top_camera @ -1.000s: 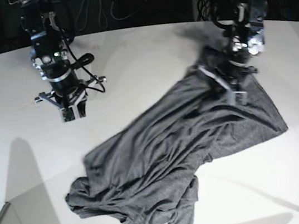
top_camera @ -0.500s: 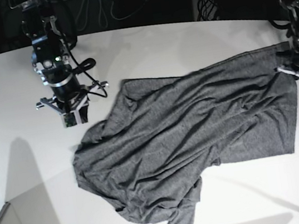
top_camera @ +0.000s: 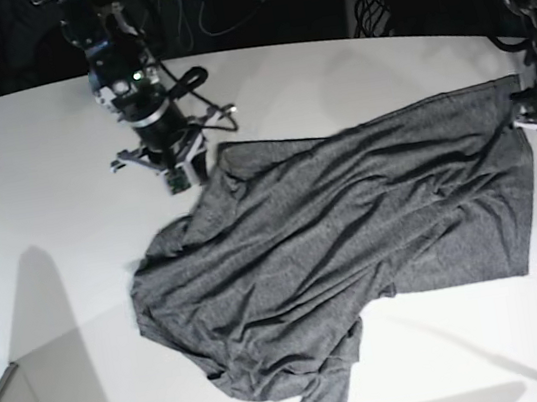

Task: Layout the t-shirt on the table in an organized manner, then fold the t-shirt properly
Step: 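Hold the shirt edge with both grippers and drag it flat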

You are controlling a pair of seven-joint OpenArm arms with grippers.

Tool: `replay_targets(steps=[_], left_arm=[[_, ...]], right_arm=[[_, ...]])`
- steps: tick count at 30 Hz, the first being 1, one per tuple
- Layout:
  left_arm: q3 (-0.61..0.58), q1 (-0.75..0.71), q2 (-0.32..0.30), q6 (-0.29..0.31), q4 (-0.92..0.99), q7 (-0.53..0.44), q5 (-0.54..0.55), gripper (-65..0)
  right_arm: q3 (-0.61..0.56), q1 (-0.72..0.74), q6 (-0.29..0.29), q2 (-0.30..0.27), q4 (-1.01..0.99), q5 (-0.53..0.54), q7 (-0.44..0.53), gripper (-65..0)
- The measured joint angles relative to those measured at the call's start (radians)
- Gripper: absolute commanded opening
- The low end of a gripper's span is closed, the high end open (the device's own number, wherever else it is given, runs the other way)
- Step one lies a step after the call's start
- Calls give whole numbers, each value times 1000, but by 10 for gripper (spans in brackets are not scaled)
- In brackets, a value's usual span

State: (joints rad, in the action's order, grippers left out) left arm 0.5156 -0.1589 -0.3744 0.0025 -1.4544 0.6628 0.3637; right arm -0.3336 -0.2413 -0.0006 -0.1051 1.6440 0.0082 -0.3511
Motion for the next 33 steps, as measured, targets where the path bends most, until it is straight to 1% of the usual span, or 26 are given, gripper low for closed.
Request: replay_targets(steps=[2, 6, 8, 9, 11, 12, 14, 19, 21, 23, 26, 30, 31, 32, 33], left_arm=[[-2, -8, 14, 1, 0, 11, 4, -650], [6, -17, 30, 1, 0, 15, -8, -650], [6, -35, 31, 1, 0, 46, -1, -650], [6, -45, 29, 1, 0, 79, -2, -649], [6, -50, 29, 1, 0, 139, -10, -648], [6, -48, 29, 0, 1, 150, -8, -644], [6, -42, 28, 1, 1, 149, -5, -595], [6, -63, 28, 1, 0, 149, -9, -374], [6, -69, 29, 0, -1, 149, -9, -314], [6, -70, 28, 0, -1, 149, -9, -286], [5, -68, 29, 0, -1, 149, -8, -283], [5, -68, 37, 0, -1, 145, -9, -287], [5, -68, 42, 0, -1, 141, -8, -305], [5, -66, 47, 0, -1, 138, -8, -344], [6, -65, 50, 0, -1, 137, -5, -406]], right_arm=[[-26, -9, 1, 18, -2, 0, -3, -644], [-58, -11, 1, 25, -35, 0, 0, -567], [-58, -11, 1, 24, -42, 0, -3, -529], [-53, -10, 1, 24, -42, 0, -2, -514], [-48, -7, 1, 23, -42, 0, 1, -497], [-47, -6, 1, 19, -42, -1, 0, -494], [-47, -6, 1, 19, -42, -1, 0, -495], [-47, -8, 1, 19, -42, 0, 1, -495], [-47, -9, 1, 19, -42, 0, 0, -495], [-47, -9, 1, 19, -42, 0, 0, -495], [-50, -9, 1, 2, -42, 0, 1, -495], [-47, -9, 1, -2, -43, 0, 0, -495], [-47, -9, 1, -2, -43, 0, 0, -495], [-47, -9, 1, -2, -43, 0, 0, -495], [-47, -9, 1, -2, -43, 0, 0, -495]])
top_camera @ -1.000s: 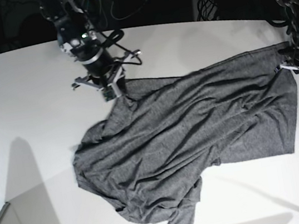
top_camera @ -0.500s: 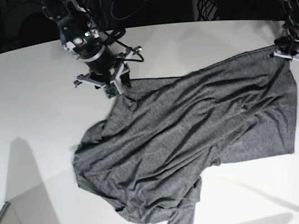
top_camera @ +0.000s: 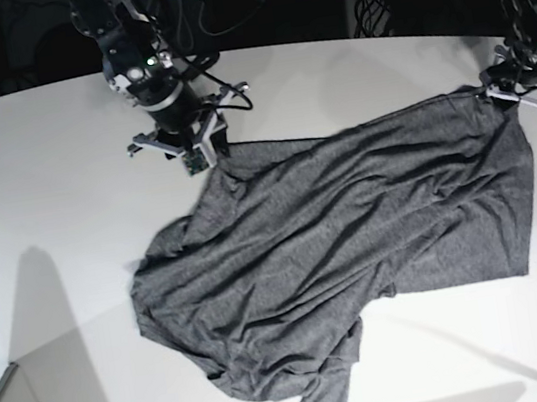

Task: Layout the t-shirt on the table in an organized manner, then fold the t-shirt properly
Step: 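Hold the shirt edge with both grippers and drag it flat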

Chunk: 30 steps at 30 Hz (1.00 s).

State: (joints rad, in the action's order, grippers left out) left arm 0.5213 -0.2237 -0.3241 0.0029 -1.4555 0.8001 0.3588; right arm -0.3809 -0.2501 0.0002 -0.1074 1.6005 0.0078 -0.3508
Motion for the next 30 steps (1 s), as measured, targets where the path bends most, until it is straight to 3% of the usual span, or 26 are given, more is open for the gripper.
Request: replay_targets(steps=[3, 6, 9, 11, 15, 19, 23, 30], left_arm=[[0, 3, 3, 1, 3, -4, 4, -646], [8, 17, 3, 1, 34, -26, 5, -627], [44, 23, 9, 2, 29, -6, 18, -650], [110, 15, 22, -1, -16, 40, 38, -649], [214, 21, 15, -7, -172, 25, 135, -650], [216, 109, -9, 1, -249, 74, 202, -650], [216, 240, 4, -5, -236, 139, 179, -650], [145, 451, 23, -5, -32, 140, 177, -650]], right_arm=[[0, 0, 0, 0, 0, 0, 0, -495], [0, 0, 0, 0, 0, 0, 0, -495], [0, 0, 0, 0, 0, 0, 0, -495], [0, 0, 0, 0, 0, 0, 0, -495], [0, 0, 0, 0, -1, 0, -1, -495], [-1, 2, 0, 0, -2, 0, 0, -495], [-1, 0, 0, 0, -2, 0, -1, -495], [1, -8, 0, -19, -2, 0, 1, -495]])
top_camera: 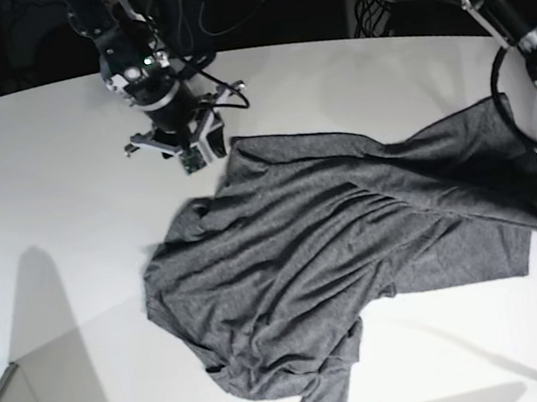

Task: Layout the t-shirt on the table in an organized manner, then fold the t-shirt properly
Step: 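Hold the shirt edge with both grippers and drag it flat, then grasp a sleeve with the left gripper and lift it away from the body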

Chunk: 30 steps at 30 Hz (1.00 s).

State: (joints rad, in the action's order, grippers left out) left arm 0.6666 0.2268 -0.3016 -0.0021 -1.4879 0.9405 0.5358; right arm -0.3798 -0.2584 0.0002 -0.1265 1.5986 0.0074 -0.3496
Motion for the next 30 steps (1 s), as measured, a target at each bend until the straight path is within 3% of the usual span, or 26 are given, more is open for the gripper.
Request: replay_targets(steps=[6, 9, 11, 15, 18, 24, 27, 30], left_arm=[[-48, 140, -7, -2, 188, -16, -4, -650], [-68, 138, -2, -2, 227, -63, 0, -636], [-74, 131, -2, -2, 245, -64, -3, -573], [-72, 104, -2, -2, 281, -76, 2, -372], [-62, 30, 3, -2, 198, -66, 12, -293], [31, -214, 79, -2, -90, -76, 68, -321], [30, -316, 126, -3, -91, -62, 59, -321], [32, -330, 129, 0, -8, -80, 66, -321]], right_arm=[[4, -21, 0, -16, 0, 0, 14, -496], [6, -23, 0, -23, 3, 0, 11, -496], [4, -36, 0, -41, 12, 0, 17, -496], [5, -38, 0, -54, 20, 0, 12, -496], [5, -37, 0, -53, 20, 1, 13, -496], [5, -34, 0, -50, 20, 1, 11, -496], [3, -34, 0, -51, 19, 1, 7, -496], [2, -30, 0, -51, 19, 0, 7, -496]])
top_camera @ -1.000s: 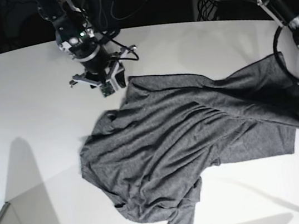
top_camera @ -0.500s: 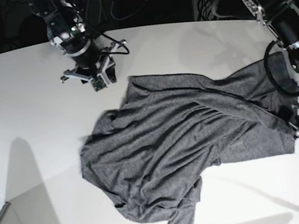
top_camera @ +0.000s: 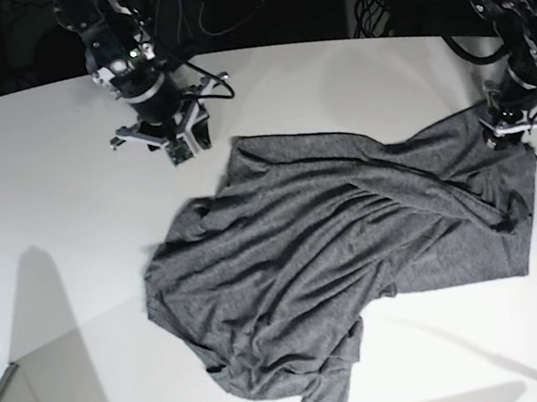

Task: Layout the t-shirt on the table in an organized manner, then fold the t-shirt properly
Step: 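Grasp a sleeve with the left gripper and lift it away from the body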

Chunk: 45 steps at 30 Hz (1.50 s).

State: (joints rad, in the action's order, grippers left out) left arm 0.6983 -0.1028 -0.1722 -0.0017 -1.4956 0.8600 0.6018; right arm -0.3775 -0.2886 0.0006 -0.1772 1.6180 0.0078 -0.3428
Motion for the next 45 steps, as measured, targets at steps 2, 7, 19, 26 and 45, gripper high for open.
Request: replay_targets(steps=[2, 7, 19, 26, 45], left_arm=[[0, 10, -10, -2, 74, -4, -3, -321], [-1, 16, -47, 8, 151, -106, 10, -323], [25, -132, -75, -6, 47, -39, 3, -650], [75, -203, -66, 0, -232, 98, 11, -650], [351, -187, -132, 9, -450, 367, 462, -650]], right_arm=[[-2, 8, 0, 0, 0, 0, -4, -496], [-3, 11, 0, 0, 0, 0, -4, -496], [-2, 4, 0, -3, 8, 0, -5, -496], [-5, -18, 0, 2, 95, 0, -1, -496], [-17, -25, 0, 42, 91, 0, -6, -490]])
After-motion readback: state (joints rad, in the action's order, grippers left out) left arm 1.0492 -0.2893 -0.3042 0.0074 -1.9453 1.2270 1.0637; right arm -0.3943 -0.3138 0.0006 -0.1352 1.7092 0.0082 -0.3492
